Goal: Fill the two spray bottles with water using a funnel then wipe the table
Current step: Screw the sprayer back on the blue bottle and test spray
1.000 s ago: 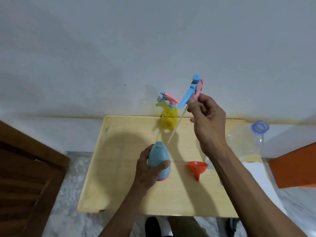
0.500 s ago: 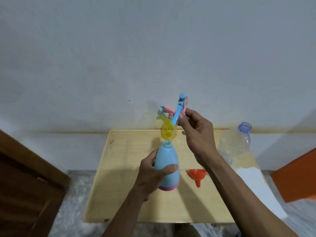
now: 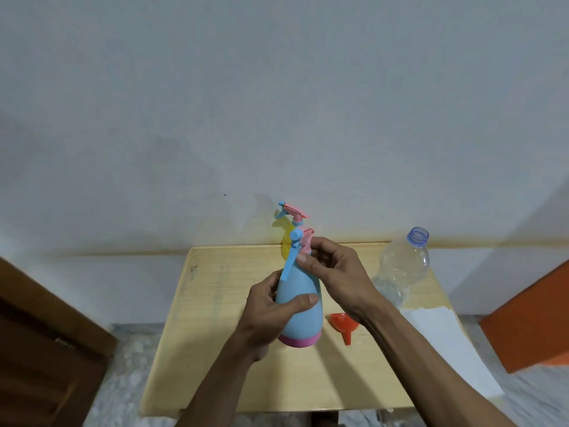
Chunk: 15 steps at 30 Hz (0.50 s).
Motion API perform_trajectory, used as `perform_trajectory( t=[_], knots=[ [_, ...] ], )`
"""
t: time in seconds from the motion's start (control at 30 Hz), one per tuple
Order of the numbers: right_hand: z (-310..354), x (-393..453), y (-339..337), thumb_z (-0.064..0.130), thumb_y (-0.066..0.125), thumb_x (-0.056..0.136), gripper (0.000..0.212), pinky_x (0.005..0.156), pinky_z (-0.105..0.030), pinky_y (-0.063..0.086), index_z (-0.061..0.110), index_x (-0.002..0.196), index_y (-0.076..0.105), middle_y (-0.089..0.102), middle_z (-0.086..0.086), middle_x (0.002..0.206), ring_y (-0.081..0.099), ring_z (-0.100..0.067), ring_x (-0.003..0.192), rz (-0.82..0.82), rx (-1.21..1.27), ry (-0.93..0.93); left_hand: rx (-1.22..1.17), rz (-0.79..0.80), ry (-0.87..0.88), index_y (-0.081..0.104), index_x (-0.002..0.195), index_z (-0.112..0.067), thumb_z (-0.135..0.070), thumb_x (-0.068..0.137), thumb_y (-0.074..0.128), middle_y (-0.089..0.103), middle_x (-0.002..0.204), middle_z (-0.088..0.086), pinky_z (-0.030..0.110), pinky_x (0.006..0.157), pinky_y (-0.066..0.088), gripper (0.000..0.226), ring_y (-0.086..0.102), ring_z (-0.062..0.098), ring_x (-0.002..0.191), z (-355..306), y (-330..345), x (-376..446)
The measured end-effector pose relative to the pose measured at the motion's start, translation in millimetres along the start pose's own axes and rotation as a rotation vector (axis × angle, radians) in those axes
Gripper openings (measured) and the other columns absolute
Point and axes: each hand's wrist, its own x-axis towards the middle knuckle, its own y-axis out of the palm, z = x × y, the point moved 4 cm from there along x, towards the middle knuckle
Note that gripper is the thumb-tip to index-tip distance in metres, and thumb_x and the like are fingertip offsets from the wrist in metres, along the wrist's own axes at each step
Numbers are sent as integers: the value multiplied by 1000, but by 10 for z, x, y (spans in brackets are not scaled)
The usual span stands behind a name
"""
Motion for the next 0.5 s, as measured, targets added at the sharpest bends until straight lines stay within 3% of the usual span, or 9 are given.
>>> perform_trajectory(
  t=[0.1, 0.17, 0.3, 0.4, 0.5],
  knots=[
    [0, -33, 5, 27, 80, 86, 11, 83, -34, 53, 22, 94, 74, 70, 2, 86, 62, -14, 85, -52, 52, 19, -4, 12, 6, 70, 116, -21, -26, 65, 87, 77, 108, 3, 54, 89, 59, 55, 74, 26, 99, -30, 29, -26],
    [2, -53, 14, 32, 82, 81, 20, 77, -32, 52, 18, 91, 72, 69, -1, 82, 61, -15, 81, -86, 85, 34, 10, 29, 23, 70, 119, -22, -26, 67, 86, 76, 110, 4, 52, 87, 60, 55, 74, 26, 99, -58, 44, -44],
    [17, -92, 22, 27, 78, 88, 25, 89, -46, 56, 17, 110, 72, 72, -14, 102, 65, -23, 94, -75, 89, 21, 19, 42, 40, 69, 121, -23, -31, 65, 87, 76, 111, 4, 53, 87, 60, 59, 73, 28, 101, -94, 61, -66],
    [67, -123, 16, 29, 68, 97, 18, 90, -47, 54, 19, 111, 74, 70, -16, 103, 62, -20, 93, -16, 62, 14, 11, 32, 47, 69, 121, -22, -34, 62, 88, 75, 112, 5, 55, 87, 59, 63, 73, 30, 101, -118, 69, -68],
    [113, -121, -5, 25, 74, 92, 21, 93, -50, 55, 16, 111, 73, 71, -17, 104, 65, -18, 94, -48, 104, 12, 11, 36, 57, 68, 122, -23, -36, 62, 88, 75, 113, 3, 52, 85, 60, 65, 72, 28, 101, -150, 89, -64]
  ],
)
